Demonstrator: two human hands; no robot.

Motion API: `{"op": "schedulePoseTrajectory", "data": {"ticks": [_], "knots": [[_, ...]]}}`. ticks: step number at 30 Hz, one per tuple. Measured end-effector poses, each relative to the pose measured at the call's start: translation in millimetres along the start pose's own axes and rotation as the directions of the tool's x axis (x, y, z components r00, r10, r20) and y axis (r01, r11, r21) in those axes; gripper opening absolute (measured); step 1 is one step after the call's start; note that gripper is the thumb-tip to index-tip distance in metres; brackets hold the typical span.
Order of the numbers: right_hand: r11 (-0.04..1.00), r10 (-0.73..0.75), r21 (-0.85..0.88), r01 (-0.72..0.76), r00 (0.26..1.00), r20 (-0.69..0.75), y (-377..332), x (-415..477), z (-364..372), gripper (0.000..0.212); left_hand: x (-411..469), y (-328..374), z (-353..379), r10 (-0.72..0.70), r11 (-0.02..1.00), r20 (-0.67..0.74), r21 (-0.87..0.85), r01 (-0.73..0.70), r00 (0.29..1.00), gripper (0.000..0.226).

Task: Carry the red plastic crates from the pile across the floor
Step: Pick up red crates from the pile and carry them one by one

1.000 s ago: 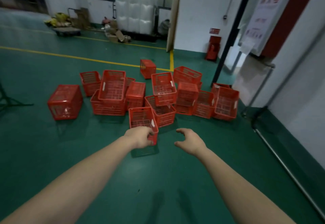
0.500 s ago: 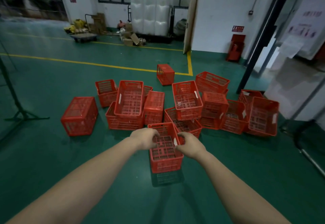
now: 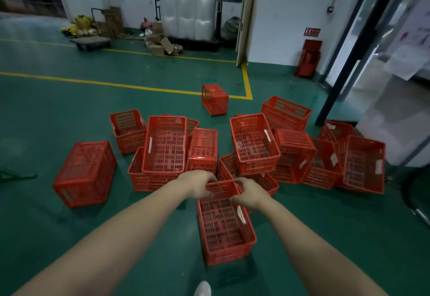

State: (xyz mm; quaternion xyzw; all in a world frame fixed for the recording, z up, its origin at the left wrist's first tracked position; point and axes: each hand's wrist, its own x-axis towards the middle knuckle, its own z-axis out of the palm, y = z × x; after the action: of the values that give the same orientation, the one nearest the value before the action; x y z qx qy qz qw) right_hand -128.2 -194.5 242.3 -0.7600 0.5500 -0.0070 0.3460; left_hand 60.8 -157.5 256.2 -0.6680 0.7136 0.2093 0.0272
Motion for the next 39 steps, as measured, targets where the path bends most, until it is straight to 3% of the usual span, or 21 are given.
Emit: {"op": "schedulePoseTrajectory", "data": {"ticks": [11, 17, 20, 24, 28, 31, 34, 39], "knots": [[0.985, 0.151, 0.077, -0.152, 0.988, 0.021, -11, 182, -43, 0.075, 180, -80, -76, 0.120, 0.990, 0.105, 0.064, -0.127, 0.987, 0.057], [0.948, 0.294, 0.129, -0.293, 0.956, 0.008, 4, 243, -45, 0.063, 277, -103, -76, 0.254, 0.957, 0.228, 0.080, -0.278, 0.940, 0.055], [0.897, 0.404, 0.206, -0.392, 0.915, -0.018, 16, 273, -37, 0.068, 331, -112, -69, 0.357, 0.912, 0.330, 0.079, -0.403, 0.874, 0.052], [0.764, 0.569, 0.384, -0.519, 0.822, -0.022, 21, 299, -15, 0.046, 403, -125, -53, 0.421, 0.840, 0.499, 0.100, -0.533, 0.758, 0.060], [0.608, 0.698, 0.519, -0.601, 0.716, 0.012, 28, 321, 22, 0.048, 458, -136, -27, 0.472, 0.778, 0.616, 0.046, -0.627, 0.631, 0.056], [0.495, 0.756, 0.566, -0.659, 0.648, 0.092, 37, 339, 53, 0.041, 485, -145, 4, 0.473, 0.744, 0.682, 0.030, -0.668, 0.557, 0.056], [0.413, 0.788, 0.600, -0.685, 0.599, 0.141, 52, 359, 90, 0.051, 505, -155, 49, 0.441, 0.722, 0.743, 0.040, -0.690, 0.504, 0.060], [0.336, 0.821, 0.616, -0.712, 0.542, 0.179, 85, 388, 159, 0.050, 525, -179, 131, 0.459, 0.633, 0.786, 0.038, -0.773, 0.414, 0.057]]}}
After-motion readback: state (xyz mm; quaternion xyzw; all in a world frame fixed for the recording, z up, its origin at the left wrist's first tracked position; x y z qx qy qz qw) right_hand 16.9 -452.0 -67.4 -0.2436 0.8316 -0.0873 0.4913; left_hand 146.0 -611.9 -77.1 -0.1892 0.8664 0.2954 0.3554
